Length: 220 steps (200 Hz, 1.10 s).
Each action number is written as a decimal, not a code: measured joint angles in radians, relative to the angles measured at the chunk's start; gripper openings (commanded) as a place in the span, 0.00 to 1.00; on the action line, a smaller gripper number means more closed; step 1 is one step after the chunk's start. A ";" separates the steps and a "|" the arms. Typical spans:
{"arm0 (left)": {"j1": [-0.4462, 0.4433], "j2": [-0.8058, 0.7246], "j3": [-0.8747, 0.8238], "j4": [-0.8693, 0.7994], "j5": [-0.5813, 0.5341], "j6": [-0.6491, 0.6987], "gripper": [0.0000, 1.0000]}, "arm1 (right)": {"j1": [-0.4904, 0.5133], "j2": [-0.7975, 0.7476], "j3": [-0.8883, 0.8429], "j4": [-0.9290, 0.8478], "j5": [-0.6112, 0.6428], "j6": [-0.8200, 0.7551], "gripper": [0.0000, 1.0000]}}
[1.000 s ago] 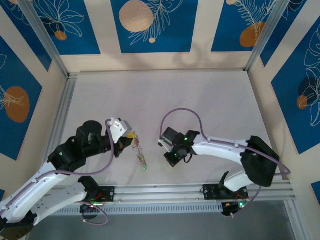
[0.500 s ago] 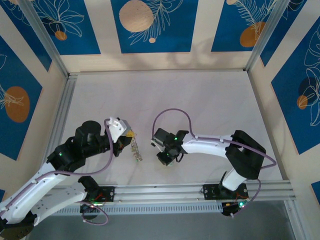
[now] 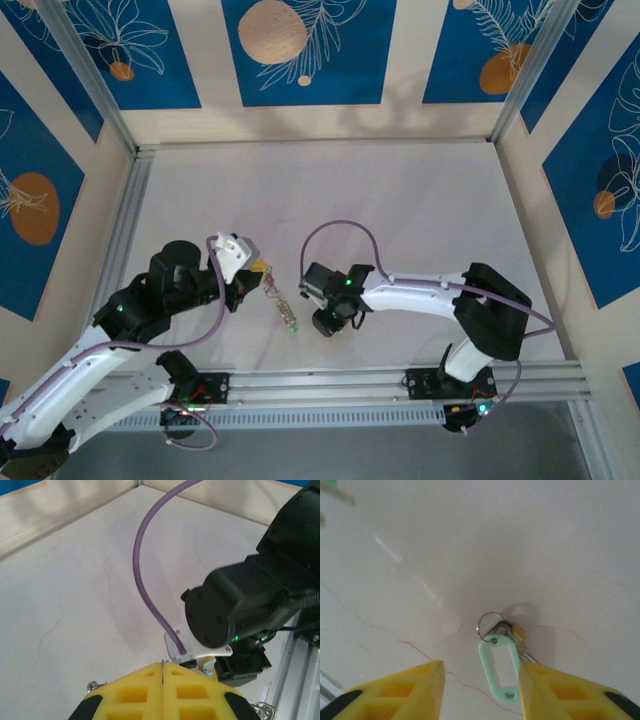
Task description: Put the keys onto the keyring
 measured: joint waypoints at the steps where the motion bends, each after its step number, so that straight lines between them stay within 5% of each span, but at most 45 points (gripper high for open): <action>1: 0.000 0.000 0.000 0.000 0.000 0.000 0.00 | 0.001 0.001 0.001 0.000 0.000 0.000 0.48; 116: 0.011 0.026 0.000 -0.024 -0.041 -0.001 0.00 | 0.026 0.127 0.068 -0.005 0.087 -0.046 0.40; 220: 0.031 0.033 0.000 -0.024 -0.040 -0.008 0.00 | 0.026 0.133 0.071 0.000 0.096 -0.056 0.04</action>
